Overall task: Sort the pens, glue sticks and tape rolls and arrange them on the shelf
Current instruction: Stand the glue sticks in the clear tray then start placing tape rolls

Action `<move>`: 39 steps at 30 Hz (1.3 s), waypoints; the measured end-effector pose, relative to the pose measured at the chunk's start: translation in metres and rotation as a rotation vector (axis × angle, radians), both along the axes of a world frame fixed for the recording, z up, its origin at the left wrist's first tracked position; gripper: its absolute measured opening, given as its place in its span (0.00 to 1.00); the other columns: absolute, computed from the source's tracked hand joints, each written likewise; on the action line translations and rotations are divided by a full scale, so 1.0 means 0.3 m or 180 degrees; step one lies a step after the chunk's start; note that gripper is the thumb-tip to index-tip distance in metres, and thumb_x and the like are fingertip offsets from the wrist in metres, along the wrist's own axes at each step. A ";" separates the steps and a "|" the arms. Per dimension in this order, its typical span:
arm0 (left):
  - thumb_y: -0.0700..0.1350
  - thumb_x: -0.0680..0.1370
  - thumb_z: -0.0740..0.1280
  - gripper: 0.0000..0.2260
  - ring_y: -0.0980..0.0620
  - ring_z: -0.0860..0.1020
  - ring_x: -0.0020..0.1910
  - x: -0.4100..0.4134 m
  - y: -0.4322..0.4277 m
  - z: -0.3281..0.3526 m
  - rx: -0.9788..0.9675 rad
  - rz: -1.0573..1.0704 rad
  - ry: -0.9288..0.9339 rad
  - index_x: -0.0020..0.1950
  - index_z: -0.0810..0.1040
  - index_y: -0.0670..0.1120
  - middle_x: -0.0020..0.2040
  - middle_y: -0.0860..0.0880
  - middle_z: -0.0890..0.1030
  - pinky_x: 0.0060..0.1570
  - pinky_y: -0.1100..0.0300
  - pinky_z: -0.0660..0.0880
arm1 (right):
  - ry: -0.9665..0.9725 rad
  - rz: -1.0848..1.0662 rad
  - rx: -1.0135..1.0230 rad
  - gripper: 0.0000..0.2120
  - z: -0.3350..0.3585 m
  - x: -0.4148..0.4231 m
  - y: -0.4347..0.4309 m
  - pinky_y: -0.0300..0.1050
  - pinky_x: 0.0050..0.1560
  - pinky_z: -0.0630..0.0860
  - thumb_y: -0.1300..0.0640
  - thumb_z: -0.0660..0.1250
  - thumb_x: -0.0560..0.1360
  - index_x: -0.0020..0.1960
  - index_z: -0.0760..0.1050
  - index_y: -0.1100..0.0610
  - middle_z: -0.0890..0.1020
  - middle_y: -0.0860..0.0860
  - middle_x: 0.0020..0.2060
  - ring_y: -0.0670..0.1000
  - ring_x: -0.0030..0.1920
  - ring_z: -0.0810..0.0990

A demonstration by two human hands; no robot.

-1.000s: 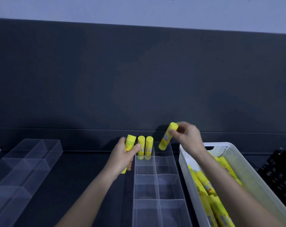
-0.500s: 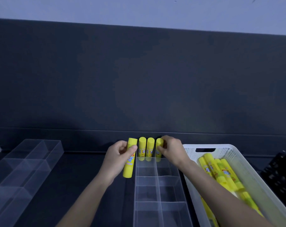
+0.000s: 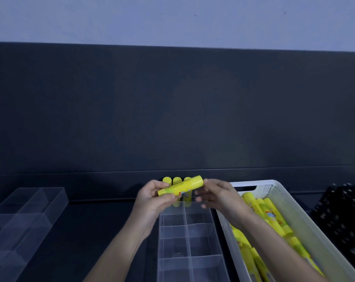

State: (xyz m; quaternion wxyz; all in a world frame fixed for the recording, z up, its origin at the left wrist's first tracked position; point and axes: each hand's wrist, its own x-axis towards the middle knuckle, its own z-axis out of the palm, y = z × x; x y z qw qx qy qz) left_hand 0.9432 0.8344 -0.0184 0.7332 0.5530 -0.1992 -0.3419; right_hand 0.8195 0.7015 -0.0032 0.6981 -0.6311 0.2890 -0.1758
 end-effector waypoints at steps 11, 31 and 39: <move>0.40 0.74 0.69 0.13 0.55 0.76 0.54 -0.010 -0.059 -0.091 0.1484 -0.0065 -0.2738 0.58 0.78 0.45 0.54 0.51 0.79 0.53 0.67 0.72 | -0.0050 -0.0907 -0.1010 0.05 0.030 -0.009 -0.064 0.38 0.35 0.75 0.66 0.64 0.74 0.41 0.72 0.57 0.80 0.52 0.33 0.50 0.35 0.79; 0.39 0.80 0.56 0.16 0.51 0.69 0.58 0.023 -0.073 -0.169 0.2404 -0.0368 -0.4173 0.63 0.76 0.47 0.58 0.50 0.75 0.56 0.59 0.71 | 0.1652 -0.0450 -0.3206 0.15 -0.126 0.084 -0.097 0.47 0.50 0.74 0.52 0.63 0.75 0.60 0.71 0.56 0.80 0.54 0.50 0.54 0.56 0.74; 0.39 0.78 0.60 0.11 0.46 0.72 0.50 0.010 -0.072 -0.170 0.2282 -0.0185 -0.4088 0.51 0.82 0.44 0.51 0.47 0.78 0.48 0.54 0.73 | 0.1256 -0.0594 -0.3182 0.16 -0.061 -0.076 -0.082 0.44 0.56 0.68 0.57 0.65 0.74 0.62 0.73 0.59 0.81 0.54 0.55 0.56 0.58 0.74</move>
